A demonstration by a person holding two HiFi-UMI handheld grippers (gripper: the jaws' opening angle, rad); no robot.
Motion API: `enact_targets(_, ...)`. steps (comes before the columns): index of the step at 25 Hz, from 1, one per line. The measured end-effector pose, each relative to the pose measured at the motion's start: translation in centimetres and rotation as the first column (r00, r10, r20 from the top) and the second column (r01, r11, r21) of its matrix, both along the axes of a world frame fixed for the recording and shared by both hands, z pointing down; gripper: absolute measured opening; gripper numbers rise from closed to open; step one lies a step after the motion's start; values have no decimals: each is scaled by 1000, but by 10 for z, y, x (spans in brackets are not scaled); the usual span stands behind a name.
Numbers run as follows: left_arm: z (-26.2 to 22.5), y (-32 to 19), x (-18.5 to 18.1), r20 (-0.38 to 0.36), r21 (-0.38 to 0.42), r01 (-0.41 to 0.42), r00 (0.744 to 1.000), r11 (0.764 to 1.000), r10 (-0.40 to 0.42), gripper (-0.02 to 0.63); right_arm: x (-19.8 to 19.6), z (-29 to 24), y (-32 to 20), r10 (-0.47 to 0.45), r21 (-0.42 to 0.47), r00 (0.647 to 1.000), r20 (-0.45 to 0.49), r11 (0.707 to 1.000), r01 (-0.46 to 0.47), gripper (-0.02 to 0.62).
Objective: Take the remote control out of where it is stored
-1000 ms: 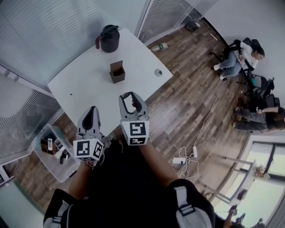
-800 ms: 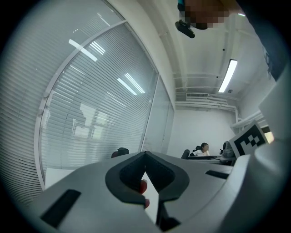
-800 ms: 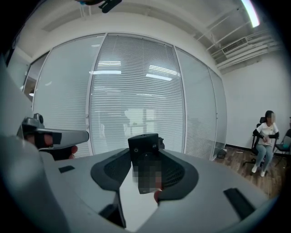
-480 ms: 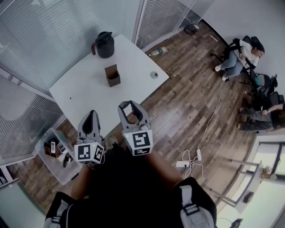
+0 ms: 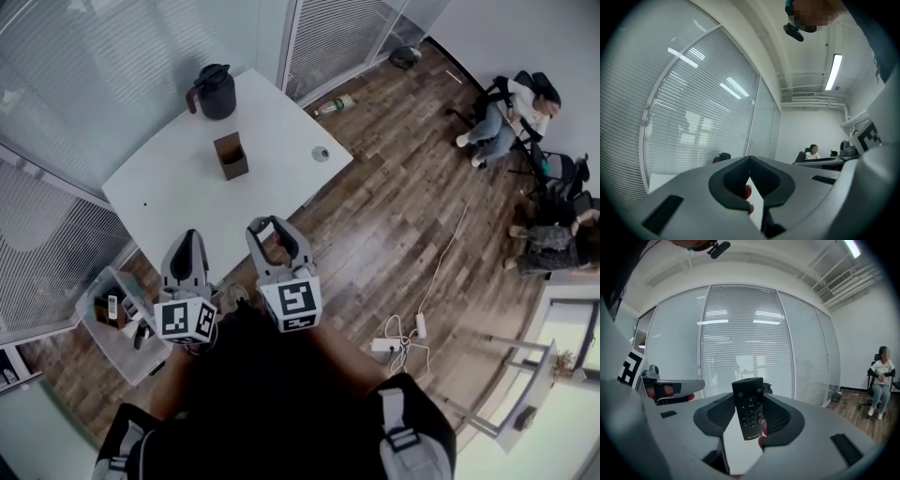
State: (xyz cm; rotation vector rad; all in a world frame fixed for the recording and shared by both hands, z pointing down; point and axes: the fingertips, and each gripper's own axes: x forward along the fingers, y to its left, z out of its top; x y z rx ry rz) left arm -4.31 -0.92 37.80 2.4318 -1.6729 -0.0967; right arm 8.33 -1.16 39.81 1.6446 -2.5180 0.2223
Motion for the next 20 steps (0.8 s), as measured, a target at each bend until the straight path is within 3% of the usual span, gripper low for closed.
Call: enact_targets(20,3,-1,5,-6,-6,-20,1000,1000,20,6,-3,1,2,-7,11,999,-45,1000,7,181)
